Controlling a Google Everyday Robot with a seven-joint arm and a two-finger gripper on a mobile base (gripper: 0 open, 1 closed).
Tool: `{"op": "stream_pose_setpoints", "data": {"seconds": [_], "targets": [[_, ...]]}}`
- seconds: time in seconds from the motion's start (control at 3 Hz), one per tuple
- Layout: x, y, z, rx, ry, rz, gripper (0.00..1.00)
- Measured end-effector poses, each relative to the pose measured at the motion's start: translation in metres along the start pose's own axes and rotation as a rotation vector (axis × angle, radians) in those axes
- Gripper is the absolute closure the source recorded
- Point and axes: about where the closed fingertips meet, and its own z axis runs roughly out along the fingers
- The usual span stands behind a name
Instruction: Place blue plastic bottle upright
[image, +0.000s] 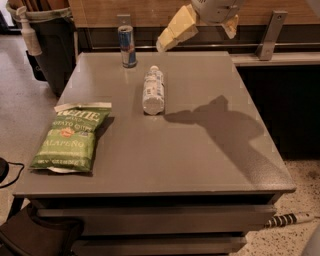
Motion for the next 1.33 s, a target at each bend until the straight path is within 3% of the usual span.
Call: {"op": "stream_pose_setpoints", "data": {"seconds": [0.67, 1.0, 1.33], "targets": [[-0.006, 0.001, 0.005, -0.005, 0.015, 0.052, 0.00], [-0.028, -0.004, 0.032, 0.044, 0.101, 0.168, 0.00], [-0.048, -0.001, 0.052, 0.098, 0.138, 0.234, 0.00]]}}
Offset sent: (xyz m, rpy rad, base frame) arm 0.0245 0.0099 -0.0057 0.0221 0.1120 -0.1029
